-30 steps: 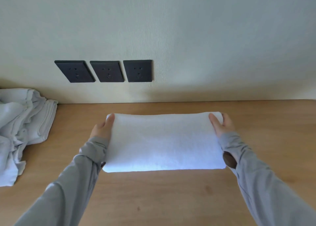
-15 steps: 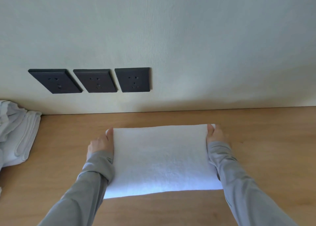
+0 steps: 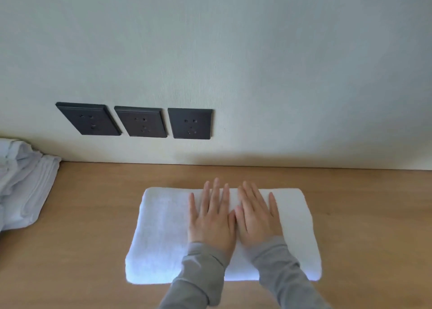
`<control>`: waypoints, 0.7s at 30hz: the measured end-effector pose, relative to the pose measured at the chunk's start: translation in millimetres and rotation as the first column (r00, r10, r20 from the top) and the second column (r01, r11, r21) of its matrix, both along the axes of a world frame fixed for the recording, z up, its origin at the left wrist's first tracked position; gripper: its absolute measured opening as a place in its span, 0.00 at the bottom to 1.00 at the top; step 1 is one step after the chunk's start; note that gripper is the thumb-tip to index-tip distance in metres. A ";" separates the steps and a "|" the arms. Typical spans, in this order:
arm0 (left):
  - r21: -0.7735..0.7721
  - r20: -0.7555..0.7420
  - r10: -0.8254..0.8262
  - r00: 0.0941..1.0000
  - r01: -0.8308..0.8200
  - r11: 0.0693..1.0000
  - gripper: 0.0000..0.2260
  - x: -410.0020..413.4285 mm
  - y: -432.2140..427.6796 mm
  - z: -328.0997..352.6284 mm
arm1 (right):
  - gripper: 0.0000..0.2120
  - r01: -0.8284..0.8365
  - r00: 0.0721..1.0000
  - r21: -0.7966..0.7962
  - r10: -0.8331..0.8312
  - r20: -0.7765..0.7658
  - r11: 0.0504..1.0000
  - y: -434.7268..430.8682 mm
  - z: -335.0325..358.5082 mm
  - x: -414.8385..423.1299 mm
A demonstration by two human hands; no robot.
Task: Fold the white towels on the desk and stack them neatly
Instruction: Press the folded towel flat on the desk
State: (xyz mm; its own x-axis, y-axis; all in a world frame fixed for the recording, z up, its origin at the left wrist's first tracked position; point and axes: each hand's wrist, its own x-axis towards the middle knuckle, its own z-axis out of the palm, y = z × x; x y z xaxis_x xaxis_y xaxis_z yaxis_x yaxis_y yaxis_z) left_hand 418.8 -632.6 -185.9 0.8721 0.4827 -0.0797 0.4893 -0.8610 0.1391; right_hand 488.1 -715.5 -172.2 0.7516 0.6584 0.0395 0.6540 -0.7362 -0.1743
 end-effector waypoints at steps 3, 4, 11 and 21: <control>-0.034 -0.041 -0.026 0.999 0.025 0.999 0.29 0.1 0.5 -14.7 | 0.32 0.010 0.999 -0.096 -0.014 -0.040 0.995 -0.5 -6.1 -5.9; -0.021 -0.043 -0.024 0.999 0.023 1.000 0.28 1.7 1.9 -17.0 | 0.33 0.015 1.000 -0.097 -0.015 -0.005 0.995 1.2 -9.4 -2.0; -0.106 -0.031 -0.009 0.999 0.006 0.994 0.24 16.6 16.8 -26.5 | 0.26 -0.013 0.992 -0.224 -0.015 -0.125 0.974 11.8 -42.1 19.7; -0.059 -0.016 0.125 0.992 -0.126 0.990 0.36 -57.2 45.1 -26.1 | 0.31 -0.024 0.999 -0.156 0.020 -0.025 0.987 1.4 -28.9 -0.2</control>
State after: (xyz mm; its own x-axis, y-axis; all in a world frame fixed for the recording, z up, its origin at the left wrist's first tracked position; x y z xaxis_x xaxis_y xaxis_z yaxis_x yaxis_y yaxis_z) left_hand 361.5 -587.5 -212.0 0.8038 0.5823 -0.1221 0.5948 -0.7829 0.1821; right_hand 487.9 -714.1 -201.1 0.7364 0.6715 -0.0825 0.6674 -0.7410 -0.0738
